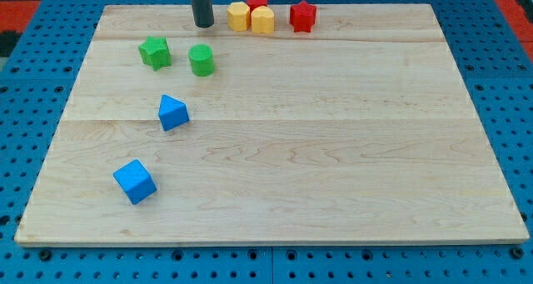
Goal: Push the green star parallel to the green circle
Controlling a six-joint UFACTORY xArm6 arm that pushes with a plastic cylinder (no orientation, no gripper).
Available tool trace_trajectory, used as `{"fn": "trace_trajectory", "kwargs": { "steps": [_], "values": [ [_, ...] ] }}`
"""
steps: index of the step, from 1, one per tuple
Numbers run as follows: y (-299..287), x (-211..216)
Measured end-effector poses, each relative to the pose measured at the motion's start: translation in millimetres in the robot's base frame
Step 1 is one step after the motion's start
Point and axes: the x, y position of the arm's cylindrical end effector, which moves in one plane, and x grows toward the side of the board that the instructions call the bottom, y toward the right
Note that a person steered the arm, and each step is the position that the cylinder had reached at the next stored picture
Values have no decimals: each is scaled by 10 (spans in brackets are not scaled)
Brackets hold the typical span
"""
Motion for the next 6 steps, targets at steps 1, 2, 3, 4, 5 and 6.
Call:
{"fn": "trace_trajectory", "kwargs": {
  "steps": [1, 2, 3, 4, 5, 6],
  "values": [
    [32, 3],
    [67, 33],
    [-374, 248],
    [-437, 439],
    [-721, 693],
    [-721, 381]
  ]
}}
